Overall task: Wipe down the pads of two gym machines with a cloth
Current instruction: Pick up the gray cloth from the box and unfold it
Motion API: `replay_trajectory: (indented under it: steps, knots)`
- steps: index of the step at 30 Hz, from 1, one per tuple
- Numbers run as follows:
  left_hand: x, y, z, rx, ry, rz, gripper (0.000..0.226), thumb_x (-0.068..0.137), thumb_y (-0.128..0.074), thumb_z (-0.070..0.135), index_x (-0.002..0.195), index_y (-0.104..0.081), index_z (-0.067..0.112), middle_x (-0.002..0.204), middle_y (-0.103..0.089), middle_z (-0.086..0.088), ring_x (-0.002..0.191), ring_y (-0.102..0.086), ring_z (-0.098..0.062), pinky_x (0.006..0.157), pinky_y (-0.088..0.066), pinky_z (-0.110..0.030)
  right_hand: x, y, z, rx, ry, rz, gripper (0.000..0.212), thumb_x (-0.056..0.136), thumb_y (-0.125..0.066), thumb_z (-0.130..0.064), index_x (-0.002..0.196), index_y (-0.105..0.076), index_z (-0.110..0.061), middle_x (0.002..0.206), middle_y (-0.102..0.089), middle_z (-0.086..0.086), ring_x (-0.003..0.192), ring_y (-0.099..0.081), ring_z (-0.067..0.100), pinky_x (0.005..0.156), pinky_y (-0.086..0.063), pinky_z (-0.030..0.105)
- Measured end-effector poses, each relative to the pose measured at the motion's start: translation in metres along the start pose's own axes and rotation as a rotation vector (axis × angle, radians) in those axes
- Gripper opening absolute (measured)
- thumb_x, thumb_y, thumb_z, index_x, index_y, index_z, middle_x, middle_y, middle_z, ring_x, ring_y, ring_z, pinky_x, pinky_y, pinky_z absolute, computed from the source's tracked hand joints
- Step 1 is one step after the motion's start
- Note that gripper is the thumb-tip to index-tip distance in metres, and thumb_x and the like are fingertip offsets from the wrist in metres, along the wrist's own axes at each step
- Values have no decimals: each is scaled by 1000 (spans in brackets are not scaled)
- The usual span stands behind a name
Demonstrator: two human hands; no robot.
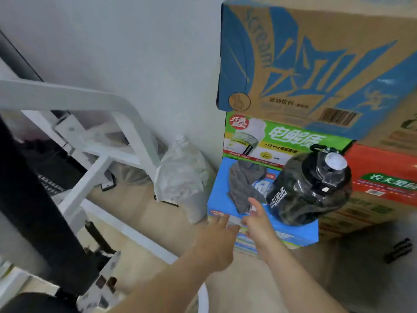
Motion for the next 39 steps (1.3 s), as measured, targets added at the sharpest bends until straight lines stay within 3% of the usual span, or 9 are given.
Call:
replay_trajectory:
  steps: [5,8,12,14,17,21,25,32,39]
  knots:
    - [72,-15,3,78,19,-43,63,89,-46,11,148,-24,20,160,4,-10,146,0,-32,112,-27,-52,44,4,16,136,-137,-83,64,81,-47,-4,137,-41,-35,133,-54,-3,100,-53,9,93,-38,38]
    - [95,-20,4,-6,10,-55,59,89,-47,12,146,-31,9,158,-15,-15,145,-15,-32,115,-22,-45,49,3,13,208,-143,-97,54,83,-50,-5,130,-50,-31,124,-61,-5,99,-56,4,88,-37,36]
    - [71,23,0,-854,206,385,22,85,-60,9,101,-72,19,104,-72,-5,102,-65,-19,93,-50,-31,30,11,-14,392,0,-84,44,85,-44,3,114,-65,-22,113,-69,1,101,-59,12,77,-36,29]
    - [41,54,-10,-1246,274,524,20,84,-65,4,75,-71,20,77,-71,-2,77,-66,-15,74,-55,-21,9,13,-34,449,120,-152,44,86,-41,9,113,-65,-15,105,-72,5,97,-65,12,64,-36,21]
    - [-8,94,-18,-1443,177,506,26,91,-53,-5,76,-63,14,68,-62,-4,61,-56,-13,62,-48,-22,-29,0,-65,216,322,-138,40,84,-45,15,110,-64,-8,87,-69,3,73,-65,3,64,-48,14]
    - [-92,138,-20,-1432,18,510,24,95,-47,-2,86,-61,14,74,-62,-7,60,-57,-12,56,-45,-20,-99,-33,-99,-242,589,-216,28,78,-66,-1,87,-67,-28,90,-66,2,84,-61,10,82,-51,30]
    - [-197,167,-31,-1482,-48,564,14,92,-55,6,96,-68,8,82,-69,-14,69,-63,-20,68,-52,-30,-176,-60,-124,5,505,-449,20,71,-58,-5,72,-66,-23,69,-63,-6,77,-54,16,82,-41,39]
    - [-392,167,-88,-875,-25,687,13,80,-74,26,92,-70,28,84,-74,1,75,-70,-12,69,-57,-27,-328,-135,-134,-203,810,-289,15,86,-59,-8,80,-61,-22,74,-57,16,67,-48,21,62,-37,35]
    - [-553,132,-154,-811,152,1022,23,95,-53,32,81,-69,23,72,-67,10,62,-57,5,60,-47,-16,-452,-208,-99,-546,1062,-150,30,92,-55,-28,72,-66,-9,71,-57,0,68,-50,8,66,-37,16]
Point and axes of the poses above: each hand's wrist, its own x-axis towards the middle knuckle, its own y-axis out of the back of the hand, z = x × y, the point moved 2 cm from there along x, towards the middle knuckle
